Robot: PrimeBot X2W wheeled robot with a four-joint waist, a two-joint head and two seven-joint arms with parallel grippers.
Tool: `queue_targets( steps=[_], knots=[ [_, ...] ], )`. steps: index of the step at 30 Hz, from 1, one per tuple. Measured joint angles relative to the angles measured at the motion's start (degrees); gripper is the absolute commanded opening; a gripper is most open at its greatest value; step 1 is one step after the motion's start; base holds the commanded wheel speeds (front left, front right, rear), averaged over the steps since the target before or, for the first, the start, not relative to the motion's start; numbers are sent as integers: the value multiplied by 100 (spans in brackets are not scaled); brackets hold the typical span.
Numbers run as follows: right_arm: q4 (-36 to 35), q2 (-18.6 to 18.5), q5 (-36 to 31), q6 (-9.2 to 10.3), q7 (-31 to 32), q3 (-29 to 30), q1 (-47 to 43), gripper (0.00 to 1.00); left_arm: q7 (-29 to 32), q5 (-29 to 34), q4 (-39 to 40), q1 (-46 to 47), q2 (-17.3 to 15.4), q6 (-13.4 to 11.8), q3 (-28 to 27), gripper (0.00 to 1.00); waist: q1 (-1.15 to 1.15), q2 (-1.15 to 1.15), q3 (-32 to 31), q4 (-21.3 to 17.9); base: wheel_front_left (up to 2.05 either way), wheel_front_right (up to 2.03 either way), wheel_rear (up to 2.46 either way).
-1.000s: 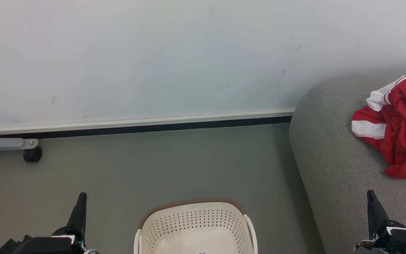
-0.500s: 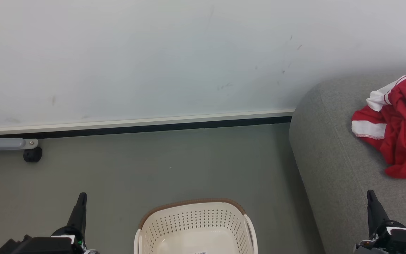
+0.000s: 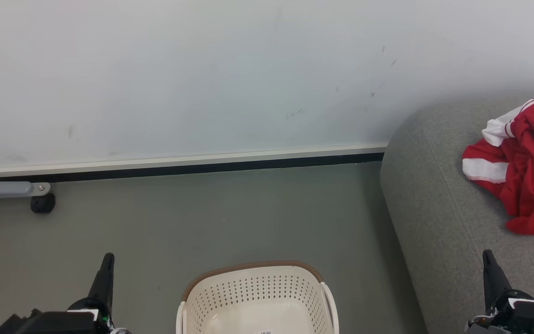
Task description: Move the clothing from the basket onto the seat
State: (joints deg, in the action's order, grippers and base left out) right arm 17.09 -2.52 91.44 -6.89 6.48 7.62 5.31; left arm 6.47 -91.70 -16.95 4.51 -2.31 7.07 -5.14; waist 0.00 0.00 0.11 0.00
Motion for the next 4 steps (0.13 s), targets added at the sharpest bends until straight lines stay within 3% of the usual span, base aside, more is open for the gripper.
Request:
queue_targets(
  steps=[4],
  knots=[
    [-1, 0, 0, 0, 0, 0, 0, 0, 0, 0, 0, 0, 0, 0, 0, 0, 0, 0, 0, 0, 0, 0, 0]
  ],
)
